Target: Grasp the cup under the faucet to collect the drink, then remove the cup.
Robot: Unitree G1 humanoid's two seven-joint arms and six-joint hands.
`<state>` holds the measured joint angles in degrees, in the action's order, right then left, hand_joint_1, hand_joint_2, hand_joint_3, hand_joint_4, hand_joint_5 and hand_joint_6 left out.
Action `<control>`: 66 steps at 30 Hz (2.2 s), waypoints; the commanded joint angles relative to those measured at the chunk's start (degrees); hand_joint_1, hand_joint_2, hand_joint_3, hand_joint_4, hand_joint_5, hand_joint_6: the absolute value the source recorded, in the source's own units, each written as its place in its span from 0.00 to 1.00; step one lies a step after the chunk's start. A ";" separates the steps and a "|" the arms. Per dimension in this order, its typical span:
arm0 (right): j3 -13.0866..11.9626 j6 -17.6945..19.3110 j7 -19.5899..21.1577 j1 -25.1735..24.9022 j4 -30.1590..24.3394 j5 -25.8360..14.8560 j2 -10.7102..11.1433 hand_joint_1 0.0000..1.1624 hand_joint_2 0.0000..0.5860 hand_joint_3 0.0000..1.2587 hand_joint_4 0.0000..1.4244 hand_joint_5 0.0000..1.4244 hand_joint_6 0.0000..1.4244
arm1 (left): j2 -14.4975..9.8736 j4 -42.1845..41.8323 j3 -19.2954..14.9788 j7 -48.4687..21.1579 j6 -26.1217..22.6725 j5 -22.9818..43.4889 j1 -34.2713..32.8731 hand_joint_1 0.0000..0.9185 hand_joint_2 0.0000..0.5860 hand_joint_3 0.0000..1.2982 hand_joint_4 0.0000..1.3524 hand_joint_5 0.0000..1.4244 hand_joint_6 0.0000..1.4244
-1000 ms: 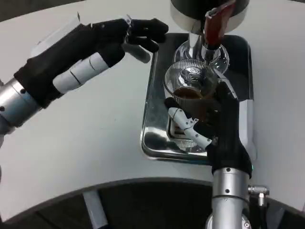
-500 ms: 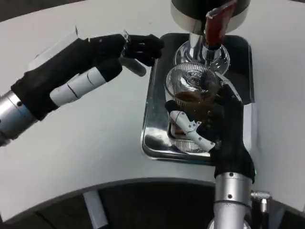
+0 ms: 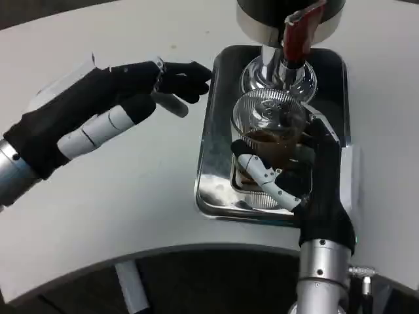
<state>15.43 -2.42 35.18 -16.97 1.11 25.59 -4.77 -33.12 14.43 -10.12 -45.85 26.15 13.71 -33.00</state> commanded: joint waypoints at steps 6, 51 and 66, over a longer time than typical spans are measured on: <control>-0.50 2.02 2.43 3.98 -1.13 -0.20 -3.43 0.64 0.44 0.39 0.37 0.43 0.55 | -1.09 -0.61 -0.49 0.25 -0.43 0.49 2.46 0.00 0.24 0.25 0.23 0.23 0.29; 2.27 3.85 -0.68 16.14 -16.53 3.47 -0.45 0.69 0.37 0.57 0.57 0.68 0.87 | -2.96 11.67 1.49 0.36 9.24 -5.43 -0.37 0.00 0.23 0.21 0.17 0.17 0.23; 2.64 4.07 -5.19 20.24 -21.91 5.89 0.93 0.69 0.37 0.59 0.59 0.70 0.89 | -7.27 9.41 2.03 5.55 18.98 -13.17 3.98 0.00 0.19 0.14 0.07 0.08 0.16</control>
<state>17.19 0.14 30.41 2.03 -18.03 30.16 -2.72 -38.55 25.40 -8.04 -41.89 43.03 1.79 -30.91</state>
